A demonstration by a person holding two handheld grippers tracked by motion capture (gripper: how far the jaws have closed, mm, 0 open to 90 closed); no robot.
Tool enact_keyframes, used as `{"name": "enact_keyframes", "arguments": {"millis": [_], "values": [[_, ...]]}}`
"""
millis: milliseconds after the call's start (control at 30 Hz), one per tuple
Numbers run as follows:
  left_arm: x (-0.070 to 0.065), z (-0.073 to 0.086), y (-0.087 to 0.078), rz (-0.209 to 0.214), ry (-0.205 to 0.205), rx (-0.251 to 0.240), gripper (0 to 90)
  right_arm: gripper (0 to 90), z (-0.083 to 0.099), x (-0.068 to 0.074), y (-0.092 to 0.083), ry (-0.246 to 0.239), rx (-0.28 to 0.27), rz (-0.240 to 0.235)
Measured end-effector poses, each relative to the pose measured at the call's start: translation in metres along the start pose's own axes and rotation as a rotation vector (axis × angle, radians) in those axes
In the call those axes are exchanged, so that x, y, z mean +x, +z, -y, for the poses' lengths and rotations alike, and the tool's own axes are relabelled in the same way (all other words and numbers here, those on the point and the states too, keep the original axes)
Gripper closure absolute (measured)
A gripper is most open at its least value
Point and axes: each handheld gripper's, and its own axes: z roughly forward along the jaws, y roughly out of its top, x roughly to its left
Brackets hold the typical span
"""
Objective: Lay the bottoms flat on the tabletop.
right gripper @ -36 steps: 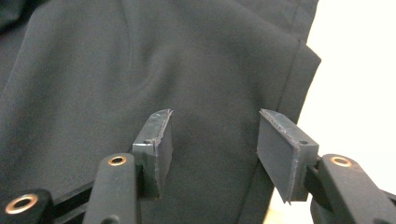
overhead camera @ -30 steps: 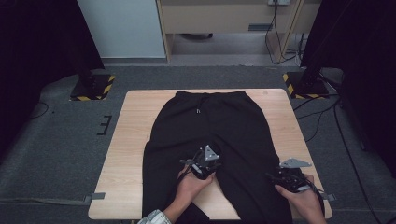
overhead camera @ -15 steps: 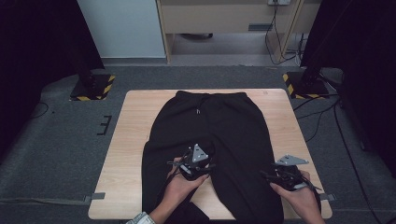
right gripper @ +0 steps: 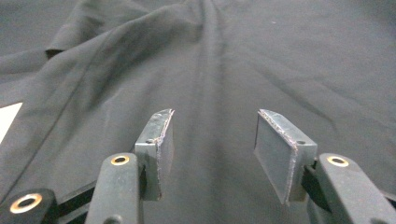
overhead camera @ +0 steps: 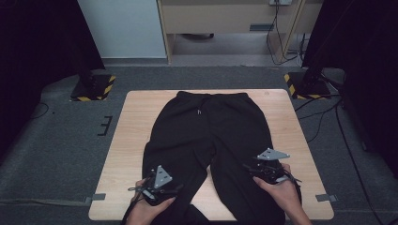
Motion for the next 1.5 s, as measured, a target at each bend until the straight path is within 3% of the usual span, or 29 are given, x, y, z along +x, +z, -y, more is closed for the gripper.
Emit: {"name": "enact_keyframes", "arguments": {"millis": [67,233,333,467,533,633,700,767,800,867,1000,1033,1067,1100,1200,1333,1500], "values": [[0.012,0.006,-0.008,-0.06,-0.016,-0.01,32.4,47.8,0.001,0.003,0.004,0.001,0.002,-0.008],[0.048,0.021,-0.018,-0.129,-0.101,0.002,31.6,49.0,0.004,0.008,0.01,-0.025,0.028,-0.024],[0.06,0.032,-0.02,-0.118,-0.125,0.046,29.7,49.1,0.003,0.009,0.009,-0.023,0.027,-0.03],[0.064,0.048,-0.018,-0.079,-0.12,0.121,27.7,49.1,0.003,0.008,0.008,-0.026,0.021,-0.036],[0.063,0.049,-0.018,-0.055,-0.128,0.108,34.4,49.1,0.002,0.009,0.008,-0.025,0.022,-0.037],[0.059,0.045,-0.02,-0.02,-0.09,0.123,60.4,49.1,0.002,0.009,0.008,-0.027,0.018,-0.041],[0.06,0.042,-0.02,-0.02,-0.071,0.145,78.2,49.1,0.001,0.01,0.006,-0.024,0.015,-0.041],[0.067,0.039,-0.021,-0.031,-0.062,0.156,85.4,49.2,0.0,0.009,0.006,-0.026,0.012,-0.041],[0.072,0.037,-0.021,-0.056,-0.057,0.152,87.7,49.2,0.0,0.01,0.006,-0.025,0.012,-0.043],[0.087,0.03,-0.023,-0.098,-0.057,0.146,88.6,49.2,-0.001,0.01,0.007,-0.029,0.017,-0.045],[0.123,0.009,-0.028,-0.143,-0.075,0.102,88.6,49.2,-0.006,0.013,0.01,-0.037,0.022,-0.051],[0.123,0.009,-0.028,-0.143,-0.075,0.102,88.5,49.2,-0.008,0.015,0.011,-0.049,0.023,-0.052],[0.137,-0.006,-0.028,-0.169,-0.053,0.102,88.2,49.2,-0.01,0.016,0.012,-0.053,0.024,-0.05],[0.142,-0.011,-0.027,-0.18,-0.048,0.101,88.1,49.1,-0.012,0.018,0.014,-0.06,0.023,-0.052],[0.161,-0.024,-0.021,-0.205,-0.069,0.085,88.1,49.2,-0.017,0.023,0.018,-0.068,0.025,-0.058],[0.176,-0.029,-0.006,-0.223,-0.089,0.112,88.3,49.0,-0.02,0.032,0.025,-0.085,0.035,-0.076],[0.187,-0.041,-0.002,-0.215,-0.091,0.104,88.1,48.8,-0.022,0.038,0.033,-0.085,0.046,-0.09]]}}
